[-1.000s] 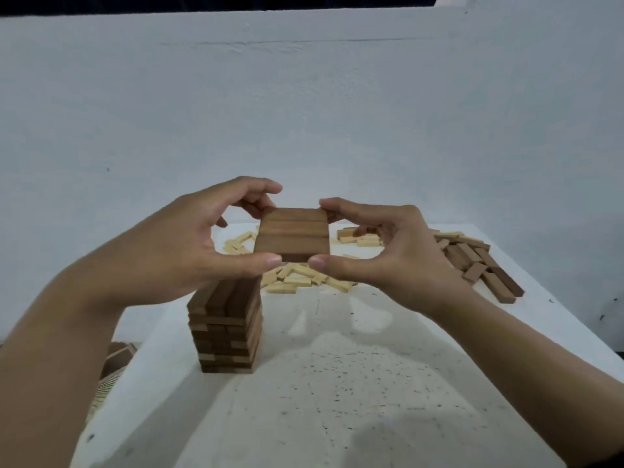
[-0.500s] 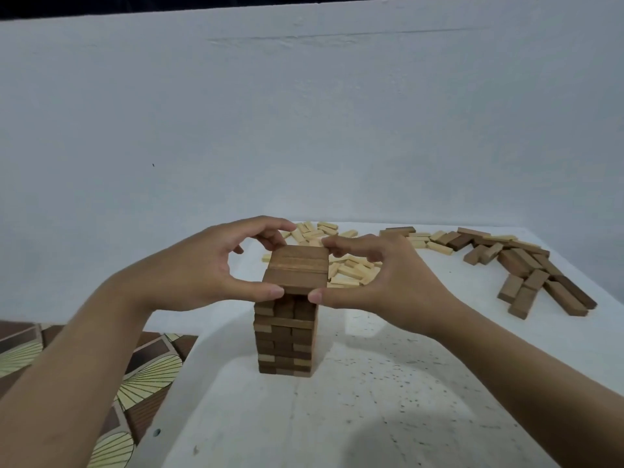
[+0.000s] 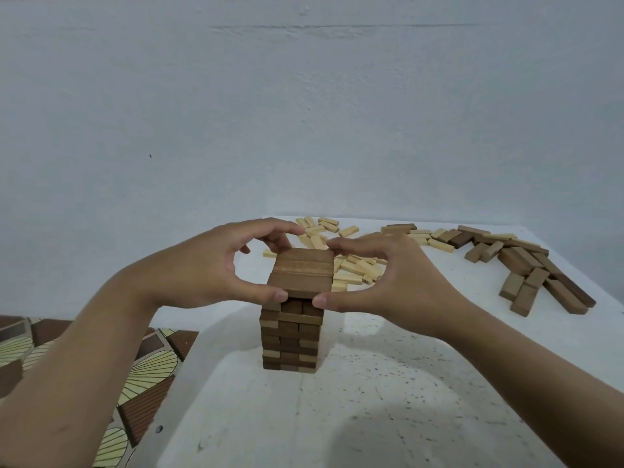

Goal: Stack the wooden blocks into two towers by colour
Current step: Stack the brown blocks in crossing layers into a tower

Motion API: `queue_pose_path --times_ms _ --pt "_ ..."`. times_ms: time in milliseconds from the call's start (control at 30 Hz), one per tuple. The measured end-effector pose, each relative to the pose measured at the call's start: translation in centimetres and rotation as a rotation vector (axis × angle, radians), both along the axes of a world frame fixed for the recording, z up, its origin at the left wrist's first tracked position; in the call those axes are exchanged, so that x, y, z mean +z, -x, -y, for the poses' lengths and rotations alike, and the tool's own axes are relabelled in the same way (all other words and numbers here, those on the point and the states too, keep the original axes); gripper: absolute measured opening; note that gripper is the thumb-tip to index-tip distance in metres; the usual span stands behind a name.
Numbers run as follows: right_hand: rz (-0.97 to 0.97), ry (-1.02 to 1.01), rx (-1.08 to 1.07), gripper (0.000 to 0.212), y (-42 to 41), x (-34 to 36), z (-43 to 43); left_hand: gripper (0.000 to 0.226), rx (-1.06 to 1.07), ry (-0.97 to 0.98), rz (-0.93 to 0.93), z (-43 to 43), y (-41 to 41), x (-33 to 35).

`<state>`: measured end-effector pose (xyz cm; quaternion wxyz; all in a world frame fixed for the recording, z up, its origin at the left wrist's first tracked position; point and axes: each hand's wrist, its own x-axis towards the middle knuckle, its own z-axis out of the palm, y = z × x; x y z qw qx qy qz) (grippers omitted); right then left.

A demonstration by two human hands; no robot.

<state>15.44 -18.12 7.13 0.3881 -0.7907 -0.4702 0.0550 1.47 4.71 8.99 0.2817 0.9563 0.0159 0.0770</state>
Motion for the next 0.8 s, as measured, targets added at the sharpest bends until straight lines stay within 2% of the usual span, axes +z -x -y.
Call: queue_pose_path --times_ms 500,800 --pt "0.018 0.032 -0.020 0.079 0.5 -0.4 0.0 0.074 -0.011 0.010 -0.024 -0.5 0.2 -0.7" --pt "-0.002 -0.028 -0.045 0.082 0.5 -1.4 0.4 0.075 -0.004 0.059 0.012 -0.6 0.6 -1.5"
